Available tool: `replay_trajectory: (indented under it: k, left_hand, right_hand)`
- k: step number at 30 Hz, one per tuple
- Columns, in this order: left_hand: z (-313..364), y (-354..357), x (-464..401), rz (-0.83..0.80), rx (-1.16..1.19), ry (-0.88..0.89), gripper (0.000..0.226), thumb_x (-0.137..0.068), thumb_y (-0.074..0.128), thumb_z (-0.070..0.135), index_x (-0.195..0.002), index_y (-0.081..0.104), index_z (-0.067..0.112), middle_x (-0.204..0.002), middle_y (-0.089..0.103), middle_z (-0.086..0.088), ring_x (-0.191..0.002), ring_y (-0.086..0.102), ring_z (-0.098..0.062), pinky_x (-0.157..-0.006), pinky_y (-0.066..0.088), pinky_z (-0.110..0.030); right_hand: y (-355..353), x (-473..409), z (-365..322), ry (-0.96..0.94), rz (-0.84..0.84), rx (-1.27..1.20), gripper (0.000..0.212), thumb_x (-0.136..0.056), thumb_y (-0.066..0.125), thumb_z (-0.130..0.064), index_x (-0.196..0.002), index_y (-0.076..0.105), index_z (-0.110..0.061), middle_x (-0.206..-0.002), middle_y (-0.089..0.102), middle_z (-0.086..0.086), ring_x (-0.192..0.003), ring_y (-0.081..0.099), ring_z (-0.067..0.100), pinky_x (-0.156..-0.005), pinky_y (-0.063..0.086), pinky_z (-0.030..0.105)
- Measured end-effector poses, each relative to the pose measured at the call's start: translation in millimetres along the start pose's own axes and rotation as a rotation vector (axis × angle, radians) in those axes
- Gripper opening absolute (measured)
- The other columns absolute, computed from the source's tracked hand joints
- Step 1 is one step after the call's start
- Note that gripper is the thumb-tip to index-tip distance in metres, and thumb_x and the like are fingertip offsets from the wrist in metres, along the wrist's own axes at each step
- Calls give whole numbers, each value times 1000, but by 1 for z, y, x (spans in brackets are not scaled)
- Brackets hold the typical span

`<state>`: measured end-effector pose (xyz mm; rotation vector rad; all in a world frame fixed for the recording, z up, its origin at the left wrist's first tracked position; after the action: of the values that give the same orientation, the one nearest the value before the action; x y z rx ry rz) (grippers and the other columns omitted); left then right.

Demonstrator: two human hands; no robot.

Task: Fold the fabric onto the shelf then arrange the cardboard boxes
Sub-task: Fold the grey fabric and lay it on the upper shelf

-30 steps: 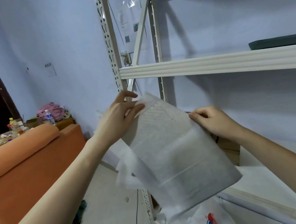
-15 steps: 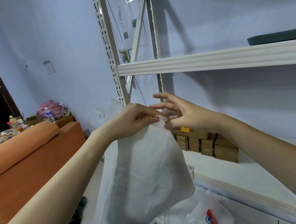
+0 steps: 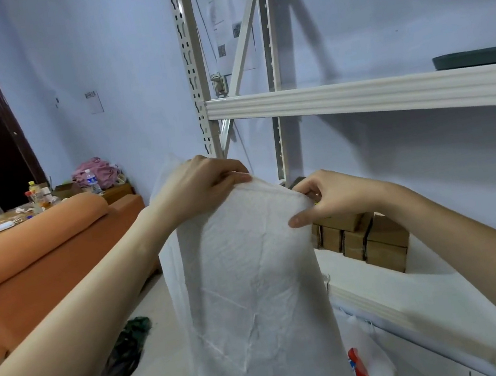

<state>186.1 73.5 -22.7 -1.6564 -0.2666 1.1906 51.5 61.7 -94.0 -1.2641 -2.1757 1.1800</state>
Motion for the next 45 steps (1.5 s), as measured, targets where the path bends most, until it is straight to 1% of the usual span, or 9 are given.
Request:
replay_trajectory:
  k: [3,9,15,24,29,35,37,40,45]
  left_hand:
    - [-14,0,0,26,-33,-44,22,-95,48,32,-90,68,24,-70,66,6,-63,56,-15,-62,48,-33]
    - [-44,-11,3,82,-56,-159,20,-95,47,28,-94,65,21,-83,71,-5,-80,62,-31,-64,42,-36]
    - [-53,-11,2,55,-52,-245,24,-95,47,32,-116,59,28,-97,72,-3,-93,63,-28,-66,35,-30]
    - [33,62,-17,-309,220,-120,88,-76,63,58,-148,22,29,-134,54,-8,-123,48,-25,-90,36,-29]
    - [36,47,-36,-93,257,-91,32,-82,63,45,-104,60,22,-86,57,1,-90,59,-27,-70,40,-33]
    - [8,15,-42,127,332,-192,24,-86,61,40,-70,50,25,-62,48,9,-65,45,-13,-58,33,-31]
    - [2,8,-43,167,334,-205,29,-86,60,41,-71,48,20,-63,47,5,-63,44,-13,-58,32,-31]
    - [-3,0,-45,213,382,-227,28,-86,59,42,-74,52,18,-69,51,2,-66,47,-13,-60,35,-31]
    - [-11,-2,-43,106,496,-237,57,-67,66,57,-107,58,18,-111,66,-3,-105,60,-19,-95,48,-43]
  right_hand:
    - [-4,2,8,19,2,97,11,-74,74,-36,-71,64,-35,-64,63,-27,-62,57,-6,-56,39,8]
    - [-24,10,46,134,43,261,13,-69,75,-34,-75,66,-27,-79,68,-9,-75,64,10,-65,50,25]
    - [-57,25,65,221,208,254,20,-78,68,-35,-67,65,-19,-58,56,-2,-57,50,16,-56,36,31]
    - [-56,17,-12,-48,408,167,30,-81,65,-29,-70,58,-3,-60,50,4,-54,41,9,-51,32,19]
    - [-57,22,-19,-68,416,-45,20,-81,69,-30,-92,65,-14,-85,68,1,-73,56,6,-64,41,20]
    - [-29,36,31,40,386,-338,77,-70,80,-29,-133,36,-25,-122,54,-14,-114,52,3,-86,45,8]
    - [-6,40,40,62,312,-366,72,-72,79,-23,-131,37,-27,-119,54,-19,-114,52,-1,-84,43,2]
    - [24,39,62,146,229,-268,56,-77,75,-20,-127,50,-21,-120,61,-6,-112,57,11,-97,47,27]
    - [16,34,96,265,404,-172,19,-84,61,-11,-96,64,3,-95,68,19,-89,64,32,-74,50,38]
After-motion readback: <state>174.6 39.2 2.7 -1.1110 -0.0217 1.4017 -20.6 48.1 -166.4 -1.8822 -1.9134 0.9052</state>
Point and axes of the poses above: each hand's wrist, its own x-axis away from the middle knuckle, its own y-axis out of the palm, z = x × y, the point moved 10 cm from there along -x, towards the middle knuckle
